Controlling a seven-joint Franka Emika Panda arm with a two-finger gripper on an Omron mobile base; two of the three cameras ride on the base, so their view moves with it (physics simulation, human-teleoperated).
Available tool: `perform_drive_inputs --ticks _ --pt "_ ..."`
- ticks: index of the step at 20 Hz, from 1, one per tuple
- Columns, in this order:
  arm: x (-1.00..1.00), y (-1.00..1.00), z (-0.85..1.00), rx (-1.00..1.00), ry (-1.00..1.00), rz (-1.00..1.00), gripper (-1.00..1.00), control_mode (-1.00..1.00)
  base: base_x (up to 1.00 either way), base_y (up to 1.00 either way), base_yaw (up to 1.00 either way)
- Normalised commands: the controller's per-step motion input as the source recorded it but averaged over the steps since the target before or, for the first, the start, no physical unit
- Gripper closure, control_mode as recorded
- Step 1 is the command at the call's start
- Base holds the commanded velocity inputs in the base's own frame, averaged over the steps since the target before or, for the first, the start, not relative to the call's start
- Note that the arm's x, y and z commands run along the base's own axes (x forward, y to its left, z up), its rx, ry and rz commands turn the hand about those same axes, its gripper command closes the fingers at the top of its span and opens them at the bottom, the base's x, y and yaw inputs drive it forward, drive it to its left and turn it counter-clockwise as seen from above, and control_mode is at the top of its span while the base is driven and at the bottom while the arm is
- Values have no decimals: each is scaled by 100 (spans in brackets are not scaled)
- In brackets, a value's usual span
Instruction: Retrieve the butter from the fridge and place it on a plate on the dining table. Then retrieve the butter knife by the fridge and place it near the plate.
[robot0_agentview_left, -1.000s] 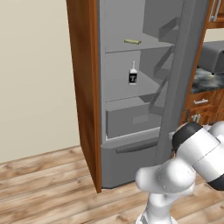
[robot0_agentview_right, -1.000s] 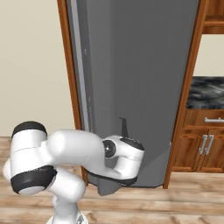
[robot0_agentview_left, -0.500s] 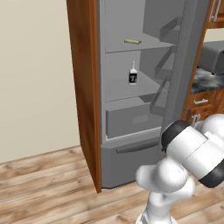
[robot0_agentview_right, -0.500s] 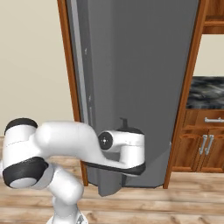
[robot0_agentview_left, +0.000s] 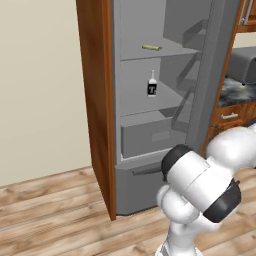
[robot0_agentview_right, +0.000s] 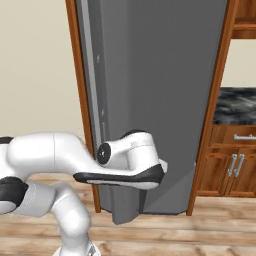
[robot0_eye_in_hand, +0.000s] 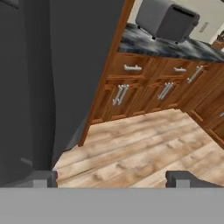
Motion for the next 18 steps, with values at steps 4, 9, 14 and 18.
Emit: perform_drive_inputs --ticks 4,9,14,18 --pt "-68 22 86 -12 14 -15 -100 -100 0 0 0" --pt "-53 17 100 -4 20 -21 -100 -100 0 0 0" --pt "-56 14 100 5 25 -31 -100 -100 0 0 0" --pt "-62 31 100 8 17 -42 -100 -100 0 0 0"
